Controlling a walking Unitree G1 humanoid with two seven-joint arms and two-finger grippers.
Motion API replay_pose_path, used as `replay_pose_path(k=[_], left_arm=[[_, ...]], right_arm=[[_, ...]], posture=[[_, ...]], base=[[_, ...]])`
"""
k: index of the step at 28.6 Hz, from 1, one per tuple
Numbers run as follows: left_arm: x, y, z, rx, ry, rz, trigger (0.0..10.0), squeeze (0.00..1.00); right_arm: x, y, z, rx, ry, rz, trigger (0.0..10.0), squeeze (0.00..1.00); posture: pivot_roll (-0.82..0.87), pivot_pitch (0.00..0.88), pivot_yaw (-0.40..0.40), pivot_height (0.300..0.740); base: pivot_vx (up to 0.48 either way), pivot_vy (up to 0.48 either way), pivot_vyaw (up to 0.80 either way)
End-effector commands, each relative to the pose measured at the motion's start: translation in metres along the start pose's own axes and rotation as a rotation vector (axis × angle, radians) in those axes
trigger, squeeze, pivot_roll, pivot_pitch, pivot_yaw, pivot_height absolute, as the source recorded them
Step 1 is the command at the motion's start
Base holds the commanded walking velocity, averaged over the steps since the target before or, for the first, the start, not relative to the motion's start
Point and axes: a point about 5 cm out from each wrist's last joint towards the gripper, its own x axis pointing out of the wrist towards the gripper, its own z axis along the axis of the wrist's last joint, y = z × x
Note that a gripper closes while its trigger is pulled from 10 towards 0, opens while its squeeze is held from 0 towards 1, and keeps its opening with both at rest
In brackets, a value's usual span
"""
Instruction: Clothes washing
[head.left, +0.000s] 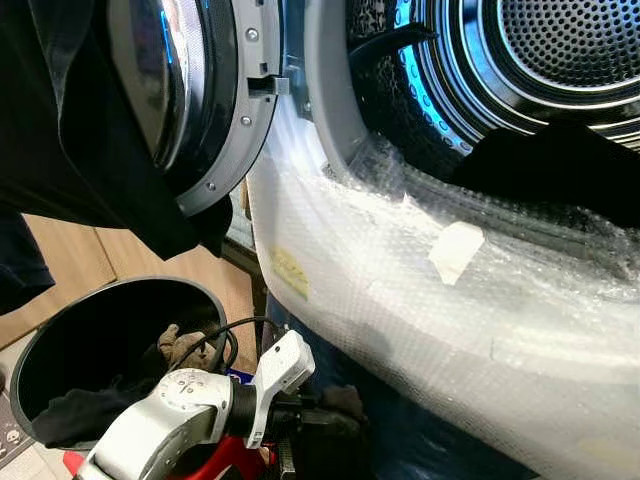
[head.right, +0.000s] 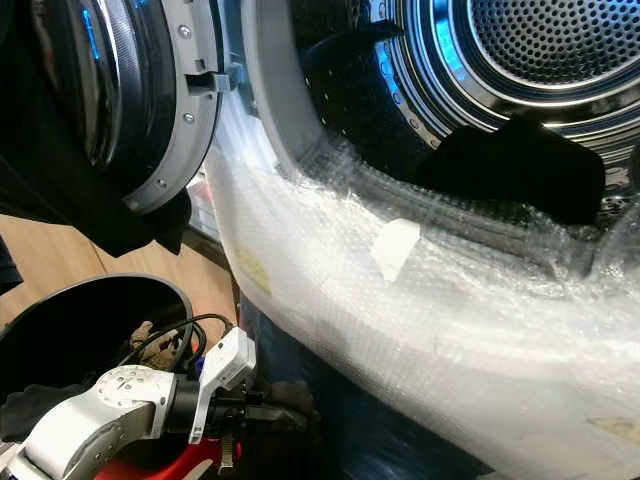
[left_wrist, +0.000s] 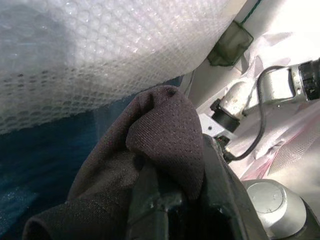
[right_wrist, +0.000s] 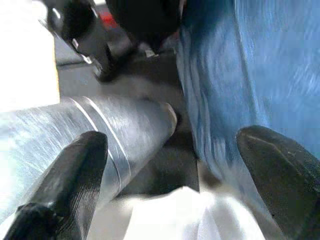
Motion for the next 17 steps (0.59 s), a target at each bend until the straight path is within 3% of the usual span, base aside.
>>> replay_pose_path(k=[1, 3, 6, 12, 17], left_arm=[[-0.002, -0.006, 0.008, 0.026, -0.032, -0.024, 0.0, 0.00], [-0.002, -0.006, 0.008, 0.025, -0.029, -0.024, 0.0, 0.00], [0.002, -0.004, 0.008, 0.025, -0.026, -0.043, 0.0, 0.00], [0.010, -0.005, 0.014, 0.048, -0.040, -0.072, 0.0, 0.00], [0.015, -0.005, 0.018, 0.060, -0.049, -0.074, 0.0, 0.00]], right_arm=[[-0.013, -0.007, 0.022, -0.029, -0.125, 0.007, 10.0, 1.00], [-0.019, -0.006, 0.031, -0.049, -0.174, 0.026, 10.0, 1.00], [-0.041, 0.001, 0.057, -0.124, -0.284, 0.111, 10.0, 1.00], [-0.050, 0.011, 0.080, -0.166, -0.372, 0.146, 10.0, 1.00], [-0.051, 0.019, 0.086, -0.183, -0.369, 0.177, 10.0, 1.00]], posture=[[0.03, 0.000, -0.072, 0.740], [0.03, 0.000, -0.072, 0.740], [0.02, 0.000, -0.076, 0.740], [0.02, 0.000, -0.081, 0.740], [0.02, 0.000, -0.081, 0.740]], base=[[0.000, 0.000, 0.00], [0.000, 0.000, 0.00], [0.000, 0.000, 0.00], [0.000, 0.000, 0.00], [0.000, 0.000, 0.00]])
